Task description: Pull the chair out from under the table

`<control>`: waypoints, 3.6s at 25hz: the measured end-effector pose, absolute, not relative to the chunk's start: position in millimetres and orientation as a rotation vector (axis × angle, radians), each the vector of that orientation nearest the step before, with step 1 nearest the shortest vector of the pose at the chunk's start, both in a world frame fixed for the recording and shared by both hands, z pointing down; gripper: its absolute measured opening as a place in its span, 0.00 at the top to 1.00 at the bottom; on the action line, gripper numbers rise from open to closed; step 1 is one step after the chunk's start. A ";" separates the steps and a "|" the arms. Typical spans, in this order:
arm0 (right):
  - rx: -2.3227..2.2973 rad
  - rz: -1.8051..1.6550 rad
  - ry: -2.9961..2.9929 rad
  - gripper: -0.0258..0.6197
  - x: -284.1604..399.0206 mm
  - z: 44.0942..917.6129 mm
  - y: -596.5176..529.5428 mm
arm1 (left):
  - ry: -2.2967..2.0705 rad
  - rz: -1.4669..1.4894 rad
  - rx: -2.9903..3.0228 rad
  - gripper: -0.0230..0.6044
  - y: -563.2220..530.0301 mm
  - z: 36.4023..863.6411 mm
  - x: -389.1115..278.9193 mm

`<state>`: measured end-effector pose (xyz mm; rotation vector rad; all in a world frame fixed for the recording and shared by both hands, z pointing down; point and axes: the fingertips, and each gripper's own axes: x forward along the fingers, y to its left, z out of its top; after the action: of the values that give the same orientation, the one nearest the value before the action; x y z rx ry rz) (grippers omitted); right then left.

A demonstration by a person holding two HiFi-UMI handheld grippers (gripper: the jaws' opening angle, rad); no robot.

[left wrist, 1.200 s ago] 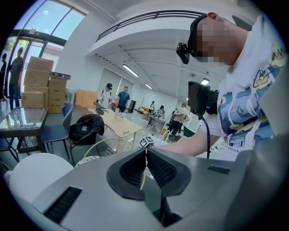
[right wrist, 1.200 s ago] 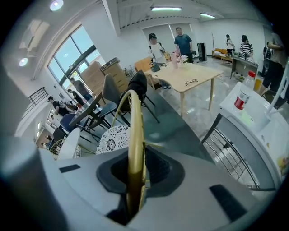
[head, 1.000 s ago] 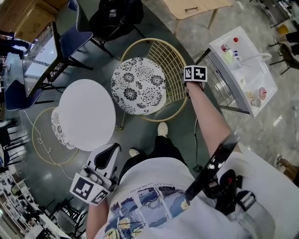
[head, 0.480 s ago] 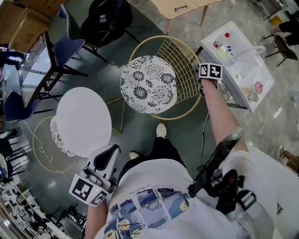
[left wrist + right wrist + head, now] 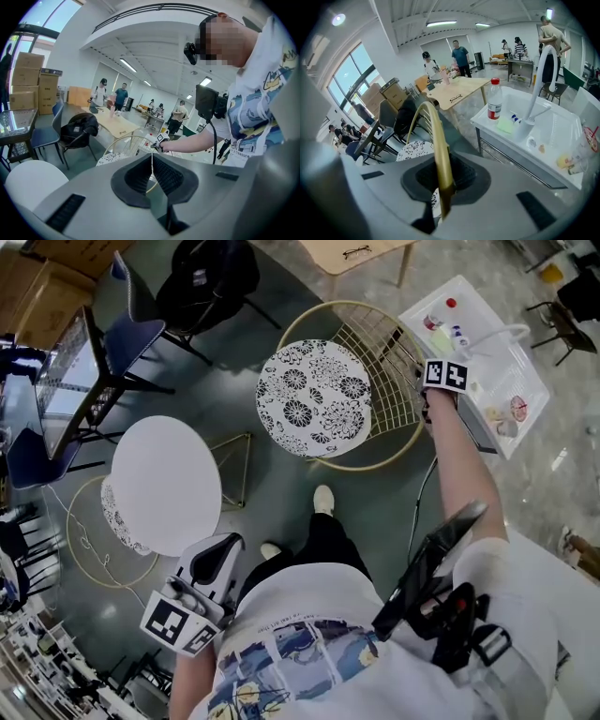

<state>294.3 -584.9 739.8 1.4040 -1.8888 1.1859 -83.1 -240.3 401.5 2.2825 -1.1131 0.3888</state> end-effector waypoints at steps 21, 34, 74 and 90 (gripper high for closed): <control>1.554 0.953 -1.960 0.85 305.1 664.4 -531.5 | -1.046 0.339 2.369 0.95 -188.0 391.1 -109.3; 1.543 0.833 -2.026 0.85 206.2 573.4 -343.7 | -0.906 0.224 2.545 0.95 -80.8 364.9 -185.4; 0.851 0.534 -2.519 0.93 -164.0 417.5 79.5 | -0.801 0.237 2.651 0.95 94.8 359.4 -274.0; 0.782 0.472 -2.547 0.94 -181.6 404.7 106.9 | -0.748 0.240 2.657 0.95 111.7 360.3 -262.5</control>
<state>-181.6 106.9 404.7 0.7817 -2.5467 0.4721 -262.5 111.7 360.3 2.6573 -0.7476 0.2405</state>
